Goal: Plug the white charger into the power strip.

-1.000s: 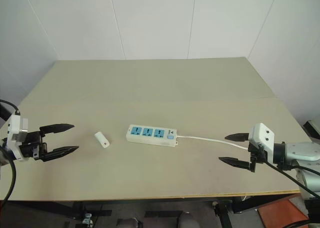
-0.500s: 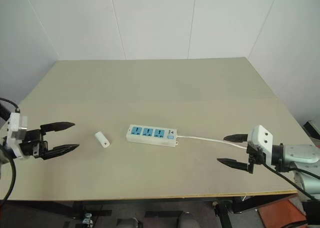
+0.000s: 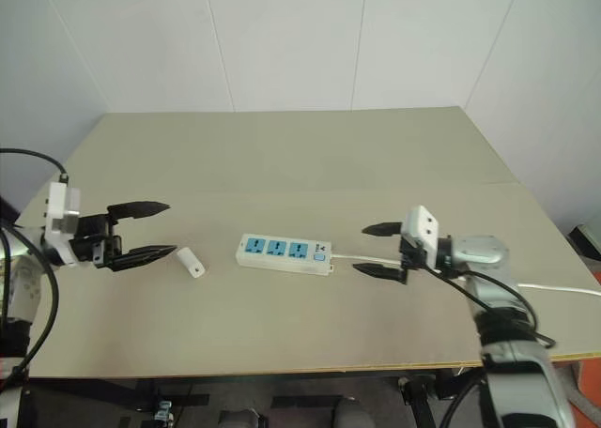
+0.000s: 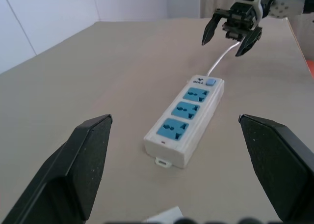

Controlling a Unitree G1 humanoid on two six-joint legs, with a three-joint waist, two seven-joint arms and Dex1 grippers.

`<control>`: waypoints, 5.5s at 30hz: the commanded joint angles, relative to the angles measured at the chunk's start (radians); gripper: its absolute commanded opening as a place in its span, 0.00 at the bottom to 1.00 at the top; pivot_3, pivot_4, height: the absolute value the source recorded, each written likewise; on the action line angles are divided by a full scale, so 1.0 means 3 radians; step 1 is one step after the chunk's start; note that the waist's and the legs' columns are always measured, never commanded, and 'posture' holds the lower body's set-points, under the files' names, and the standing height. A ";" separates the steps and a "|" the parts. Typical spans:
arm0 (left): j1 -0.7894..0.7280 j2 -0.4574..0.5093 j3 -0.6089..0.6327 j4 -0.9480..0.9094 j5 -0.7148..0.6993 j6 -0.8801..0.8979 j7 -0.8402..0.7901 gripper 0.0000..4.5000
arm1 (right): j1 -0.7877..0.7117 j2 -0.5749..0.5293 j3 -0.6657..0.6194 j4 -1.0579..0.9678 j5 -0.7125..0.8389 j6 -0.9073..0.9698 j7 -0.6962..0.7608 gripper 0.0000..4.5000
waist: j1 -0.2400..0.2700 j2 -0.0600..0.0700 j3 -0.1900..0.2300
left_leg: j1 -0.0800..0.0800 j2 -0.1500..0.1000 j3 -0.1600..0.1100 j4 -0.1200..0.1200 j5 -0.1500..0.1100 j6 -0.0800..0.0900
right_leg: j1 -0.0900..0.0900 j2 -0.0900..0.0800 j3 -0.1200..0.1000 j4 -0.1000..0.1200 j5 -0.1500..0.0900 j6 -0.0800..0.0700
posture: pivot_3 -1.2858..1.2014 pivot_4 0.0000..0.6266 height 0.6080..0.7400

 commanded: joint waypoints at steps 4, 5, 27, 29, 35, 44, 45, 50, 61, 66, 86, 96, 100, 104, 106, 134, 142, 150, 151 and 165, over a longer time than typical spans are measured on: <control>-0.0267 -0.0043 -0.0082 0.0067 -0.0005 -0.0127 -0.0151 1.00 | -0.0320 0.0288 0.0044 0.0509 -0.0069 -0.0372 0.0125 0.99 | 0.0000 0.0000 0.0000 | -0.0003 -0.0001 0.0000 0.0001 0.0000 0.0000 | 0.0000 -0.0002 0.0000 -0.0001 0.0000 0.0000 | 0.52 0.24 1.00; -0.0290 -0.0068 -0.0108 0.0047 -0.0007 -0.0126 -0.0156 1.00 | -0.0352 0.0336 0.0052 0.0583 -0.0088 -0.0420 0.0130 0.99 | 0.0003 0.0000 0.0000 | -0.0003 -0.0001 0.0000 0.0001 0.0000 -0.0001 | 0.0000 -0.0002 0.0000 -0.0001 0.0000 0.0000 | 0.52 0.24 1.00; -0.0307 -0.0295 -0.0305 -0.0248 0.0015 -0.0150 -0.0130 1.00 | -0.0676 0.0799 0.0061 0.1432 -0.0385 -0.0824 -0.0122 0.99 | -0.0072 0.0000 0.0000 | -0.0001 -0.0001 -0.0003 0.0001 0.0001 -0.0002 | -0.0001 -0.0001 0.0000 0.0003 0.0001 0.0000 | 0.52 0.24 1.00; -0.0311 -0.0295 -0.0310 -0.0229 0.0021 -0.0164 -0.0134 1.00 | -0.0687 0.0807 0.0060 0.1486 -0.0421 -0.0818 -0.0161 0.99 | -0.0073 0.0000 0.0000 | -0.0001 -0.0001 -0.0003 0.0001 0.0001 -0.0002 | 0.0000 -0.0002 0.0000 0.0003 0.0001 0.0000 | 0.52 0.24 1.00; -0.0320 -0.0293 -0.0318 -0.0205 0.0029 -0.0182 -0.0144 1.00 | -0.0716 0.0829 0.0031 0.1570 -0.0431 -0.0771 -0.0170 0.99 | -0.0074 0.0001 0.0000 | -0.0001 -0.0001 -0.0004 0.0001 0.0001 -0.0002 | 0.0000 -0.0001 0.0000 0.0003 0.0001 0.0000 | 0.52 0.24 1.00; -0.0304 -0.0300 -0.0328 -0.0168 0.0054 -0.0224 -0.0145 1.00 | -0.0741 0.0844 0.0002 0.1651 -0.0428 -0.0684 -0.0185 0.99 | -0.0074 0.0001 0.0000 | -0.0001 -0.0001 -0.0003 0.0001 0.0001 -0.0002 | 0.0000 -0.0001 0.0000 0.0003 0.0001 0.0000 | 0.52 0.24 1.00; -0.0297 -0.0304 -0.0329 -0.0170 0.0057 -0.0225 -0.0144 1.00 | -0.0743 0.0847 0.0000 0.1661 -0.0429 -0.0671 -0.0184 0.99 | -0.0074 0.0001 0.0000 | -0.0001 -0.0001 -0.0004 0.0001 0.0001 -0.0002 | 0.0000 -0.0001 0.0000 0.0003 0.0001 0.0000 | 0.52 0.24 1.00; -0.0267 -0.0321 -0.0343 -0.0177 0.0082 -0.0241 -0.0140 1.00 | -0.0739 0.0878 -0.0006 0.1702 -0.0435 -0.0657 -0.0198 0.90 | -0.0074 0.0001 0.0000 | -0.0001 -0.0001 -0.0004 0.0001 0.0001 -0.0002 | 0.0000 -0.0001 0.0000 0.0003 0.0001 0.0000 | 0.52 0.24 1.00; -0.0230 -0.0320 -0.0341 -0.0188 0.0085 -0.0240 -0.0117 1.00 | -0.0703 0.0937 -0.0053 0.1705 -0.0463 -0.0758 -0.0297 0.76 | -0.0084 0.0001 0.0000 | 0.0000 0.0000 -0.0004 0.0001 0.0001 -0.0002 | -0.0001 -0.0001 0.0000 0.0004 0.0001 0.0000 | 0.52 0.24 1.00; -0.0256 -0.0173 -0.0302 0.0007 0.0249 -0.0365 -0.0072 1.00 | -0.0623 0.0879 -0.0065 0.1569 -0.0416 -0.0782 -0.0090 0.76 | -0.0084 0.0001 0.0000 | 0.0000 -0.0001 -0.0004 0.0001 0.0001 -0.0002 | -0.0001 -0.0001 0.0000 0.0004 0.0001 0.0000 | 0.52 0.24 1.00; -0.2348 0.0805 -0.2324 0.1433 0.1124 -0.1392 -0.0452 1.00 | 0.0422 0.0387 0.0207 -0.0518 0.0005 0.0108 0.0585 0.76 | -0.0062 0.0000 0.0001 | -0.0011 -0.0004 -0.0010 0.0002 0.0003 -0.0006 | -0.0001 0.0000 -0.0006 0.0002 0.0000 0.0004 | 0.52 0.24 1.00; -0.3035 0.0739 -0.4168 0.2011 0.0386 -0.2831 -0.0452 1.00 | 0.0507 0.0386 0.0279 -0.0588 -0.0006 0.0177 0.0495 0.76 | -0.0066 -0.0003 0.0004 | -0.0021 -0.0004 -0.0009 0.0008 0.0003 -0.0004 | -0.0009 0.0000 -0.0003 0.0010 0.0000 0.0004 | 0.52 0.24 1.00; -0.3204 0.0588 -0.4726 0.2100 0.0396 -0.3145 -0.0452 1.00 | 0.0501 0.0388 0.0280 -0.0567 -0.0016 0.0180 0.0450 0.76 | -0.0045 -0.0004 0.0005 | -0.0021 -0.0004 -0.0010 0.0011 0.0003 -0.0004 | -0.0009 0.0001 -0.0003 0.0002 0.0000 0.0004 | 0.52 0.24 1.00; -0.3321 0.0387 -0.5056 0.2250 0.0455 -0.3428 -0.0452 1.00 | 0.0523 0.0396 0.0308 -0.0582 -0.0031 0.0181 0.0410 0.76 | -0.0031 -0.0005 0.0005 | -0.0022 -0.0004 -0.0010 0.0014 0.0003 -0.0004 | -0.0009 0.0001 -0.0003 0.0002 0.0000 0.0004 | 0.52 0.24 1.00; -0.3337 0.0329 -0.5138 0.2271 0.0381 -0.3474 -0.0452 1.00 | 0.0529 0.0395 0.0320 -0.0588 -0.0041 0.0183 0.0386 0.76 | -0.0034 -0.0005 0.0005 | -0.0022 -0.0004 -0.0010 0.0014 0.0002 -0.0002 | -0.0008 0.0001 -0.0003 0.0002 0.0000 0.0005 | 0.52 0.24 1.00; -0.3127 -0.0137 -0.5100 0.2937 0.1257 -0.4523 -0.0452 1.00 | 0.0744 0.0317 0.0395 -0.0828 -0.0074 0.0220 0.0067 0.76 | 0.0008 -0.0005 0.0005 | -0.0021 -0.0004 -0.0010 0.0025 -0.0001 0.0003 | -0.0006 0.0004 -0.0001 0.0002 0.0000 0.0005 | 0.52 0.24 1.00; -0.3011 -0.0276 -0.4585 0.3020 0.1718 -0.4514 -0.0452 1.00 | 0.0746 0.0321 0.0401 -0.0831 -0.0069 0.0234 0.0018 0.76 | 0.0011 -0.0005 0.0005 | -0.0021 -0.0004 -0.0010 0.0026 -0.0001 0.0004 | -0.0005 0.0004 -0.0001 0.0002 0.0000 0.0005 | 0.52 0.24 1.00; -0.2944 -0.0350 -0.4152 0.3070 0.2253 -0.4421 -0.0452 1.00 | 0.0761 0.0303 0.0405 -0.0824 -0.0085 0.0250 -0.0017 0.76 | 0.0009 -0.0005 0.0005 | -0.0021 -0.0004 -0.0010 0.0026 -0.0001 0.0004 | -0.0004 0.0004 -0.0001 0.0003 0.0000 0.0005 | 0.52 0.24 1.00; -0.2937 -0.0359 -0.4100 0.3073 0.2322 -0.4387 -0.0449 1.00 | 0.0766 0.0301 0.0406 -0.0830 -0.0085 0.0251 -0.0019 0.76 | 0.0010 -0.0005 0.0005 | -0.0021 -0.0004 -0.0010 0.0026 -0.0001 0.0004 | -0.0004 0.0004 -0.0001 0.0003 0.0000 0.0005 | 0.52 0.24 1.00; -0.2790 -0.0523 -0.3602 0.3097 0.3041 -0.4143 -0.0114 1.00 | 0.0828 0.0258 0.0396 -0.0883 -0.0090 0.0301 -0.0085 0.76 | 0.0017 -0.0006 0.0004 | -0.0020 -0.0004 -0.0010 0.0027 -0.0002 0.0005 | -0.0001 0.0003 -0.0002 0.0003 0.0000 0.0005 | 0.52 0.24 1.00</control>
